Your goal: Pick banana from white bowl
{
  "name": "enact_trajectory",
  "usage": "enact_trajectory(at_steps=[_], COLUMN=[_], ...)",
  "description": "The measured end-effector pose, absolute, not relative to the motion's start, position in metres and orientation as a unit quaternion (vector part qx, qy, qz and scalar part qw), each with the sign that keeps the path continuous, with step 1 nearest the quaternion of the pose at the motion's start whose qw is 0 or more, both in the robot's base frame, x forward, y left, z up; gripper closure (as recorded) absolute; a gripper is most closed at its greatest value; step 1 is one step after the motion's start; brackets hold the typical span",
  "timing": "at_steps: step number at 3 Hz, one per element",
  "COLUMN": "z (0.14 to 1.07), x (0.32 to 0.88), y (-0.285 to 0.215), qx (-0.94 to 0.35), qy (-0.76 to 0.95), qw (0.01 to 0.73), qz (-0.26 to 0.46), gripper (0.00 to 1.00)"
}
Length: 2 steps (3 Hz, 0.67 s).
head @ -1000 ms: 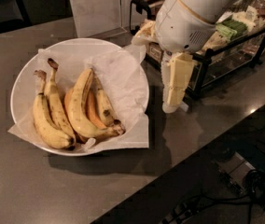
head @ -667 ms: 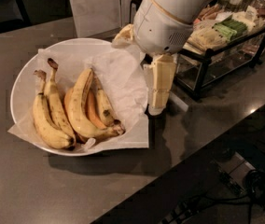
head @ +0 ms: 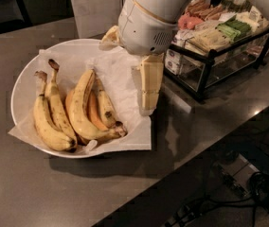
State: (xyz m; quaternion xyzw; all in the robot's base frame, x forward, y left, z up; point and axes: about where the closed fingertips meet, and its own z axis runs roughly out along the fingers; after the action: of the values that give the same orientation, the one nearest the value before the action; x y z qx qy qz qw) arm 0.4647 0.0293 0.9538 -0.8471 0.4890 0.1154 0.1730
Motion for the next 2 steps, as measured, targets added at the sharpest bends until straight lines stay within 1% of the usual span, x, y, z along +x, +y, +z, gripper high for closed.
enact_trajectory(at_steps=[1,2], z=[0.9538,0.9538], x=[0.4647,0.4647], y=[0.0293,0.0293], qx=[-0.847,-0.847], qy=[0.489,0.489], qw=[0.173,0.173], qz=[0.115,0.115], gripper=[0.19,0.43])
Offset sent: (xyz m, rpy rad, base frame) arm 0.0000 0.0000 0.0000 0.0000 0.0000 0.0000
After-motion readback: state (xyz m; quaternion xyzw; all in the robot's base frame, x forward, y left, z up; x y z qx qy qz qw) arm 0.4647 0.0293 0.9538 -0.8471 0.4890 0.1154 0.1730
